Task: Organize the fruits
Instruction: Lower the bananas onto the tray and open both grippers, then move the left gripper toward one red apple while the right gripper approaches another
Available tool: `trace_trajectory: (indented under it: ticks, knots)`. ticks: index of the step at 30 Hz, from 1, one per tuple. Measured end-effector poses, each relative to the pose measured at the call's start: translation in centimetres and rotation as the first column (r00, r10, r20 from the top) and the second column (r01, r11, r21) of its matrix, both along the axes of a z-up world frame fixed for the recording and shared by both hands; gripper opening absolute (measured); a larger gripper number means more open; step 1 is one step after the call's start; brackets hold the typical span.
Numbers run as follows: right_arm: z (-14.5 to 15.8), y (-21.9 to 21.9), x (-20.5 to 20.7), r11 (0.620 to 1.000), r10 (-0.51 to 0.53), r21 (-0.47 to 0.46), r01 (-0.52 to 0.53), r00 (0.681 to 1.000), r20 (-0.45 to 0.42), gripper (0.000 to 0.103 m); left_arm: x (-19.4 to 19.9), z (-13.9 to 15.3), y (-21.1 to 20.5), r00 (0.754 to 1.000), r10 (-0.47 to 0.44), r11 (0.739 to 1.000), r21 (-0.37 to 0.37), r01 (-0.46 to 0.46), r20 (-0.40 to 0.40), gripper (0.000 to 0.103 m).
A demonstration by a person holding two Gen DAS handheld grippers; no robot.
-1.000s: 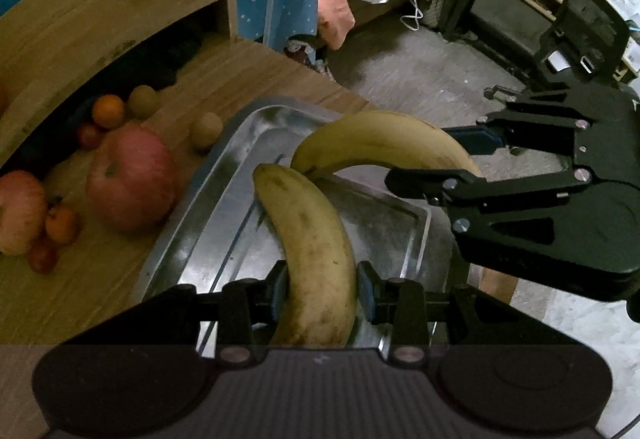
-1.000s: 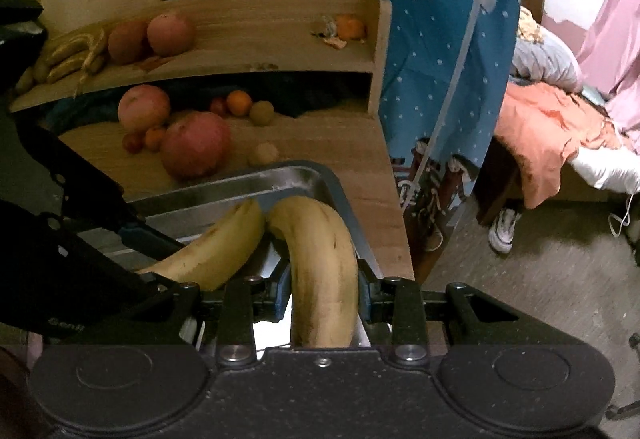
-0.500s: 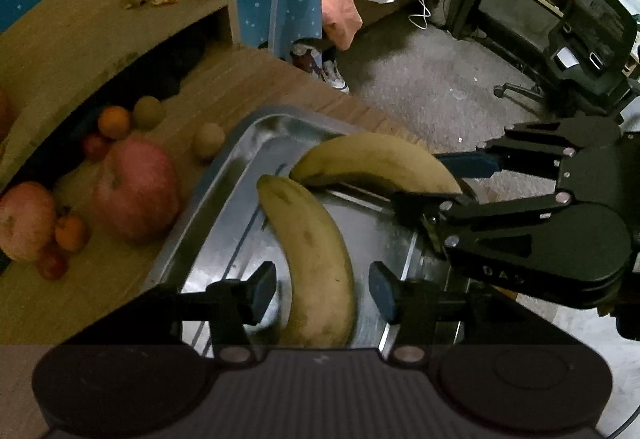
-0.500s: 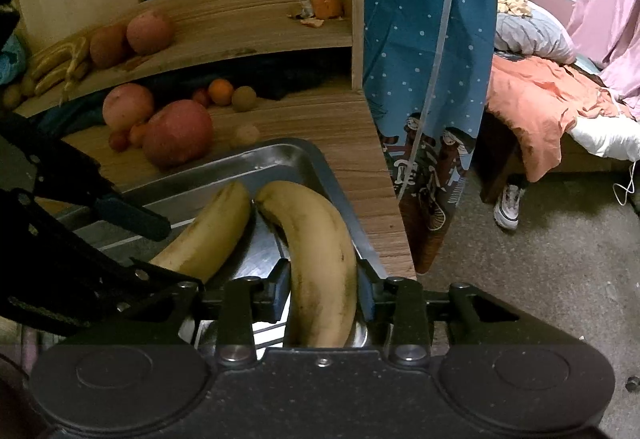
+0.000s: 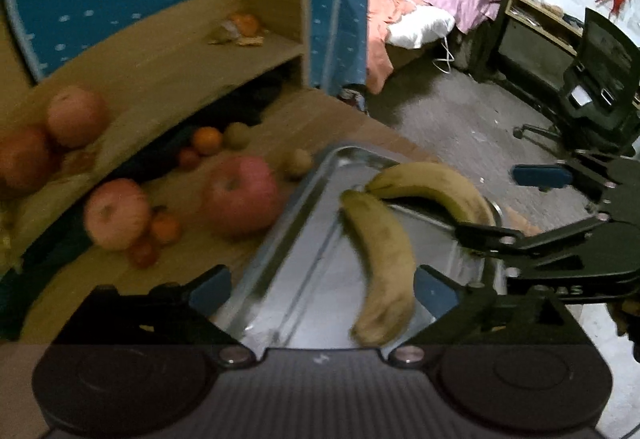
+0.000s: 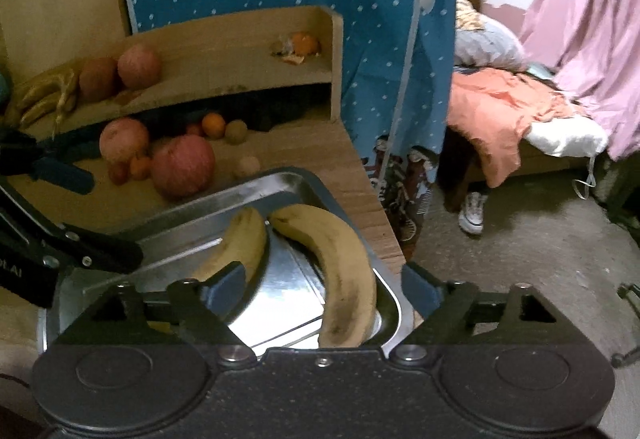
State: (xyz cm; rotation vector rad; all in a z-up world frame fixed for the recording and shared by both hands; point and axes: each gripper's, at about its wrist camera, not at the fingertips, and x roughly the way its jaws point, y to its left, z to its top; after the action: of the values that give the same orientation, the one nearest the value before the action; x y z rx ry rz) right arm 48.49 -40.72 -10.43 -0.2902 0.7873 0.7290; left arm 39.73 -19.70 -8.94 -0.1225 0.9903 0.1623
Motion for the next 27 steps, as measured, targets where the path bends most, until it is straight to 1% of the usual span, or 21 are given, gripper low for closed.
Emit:
trace_trajectory:
  ticks: [3, 5, 9, 15, 21, 27]
  knots:
    - [1.1, 0.6, -2.4, 0.999, -0.046, 0.004, 0.045, 0.999, 0.018, 0.100, -1.9, 0.3, 1.8, 1.000, 0.014, 1.000, 0.009, -0.014, 0.013, 0.103]
    - [1.8, 1.2, -4.4, 0.998, -0.070, 0.003, 0.070, 0.997, 0.031, 0.102, -3.4, 0.6, 2.7, 1.000, 0.018, 1.000, 0.016, -0.019, 0.022, 0.103]
    - [3.0, 3.0, -8.6, 0.993, -0.118, -0.009, 0.118, 0.992, 0.053, 0.102, -6.9, 1.1, 4.7, 0.999, 0.021, 0.999, 0.025, -0.022, 0.035, 0.103]
    - [4.2, 6.1, -14.8, 0.988, -0.150, -0.032, 0.153, 0.986, 0.067, 0.102, -12.5, 1.7, 7.7, 0.998, 0.028, 0.999, 0.033, -0.029, 0.053, 0.103]
    - [5.7, 9.8, -20.0, 0.988, -0.134, -0.067, 0.140, 0.987, 0.090, 0.102, -17.1, 2.2, 10.4, 0.997, 0.040, 0.998, 0.045, -0.043, 0.069, 0.103]
    - [7.1, 12.0, -23.4, 0.993, -0.097, -0.062, 0.103, 0.991, 0.096, 0.102, -20.4, 2.3, 13.0, 0.994, 0.084, 0.995, 0.043, -0.087, 0.070, 0.103]
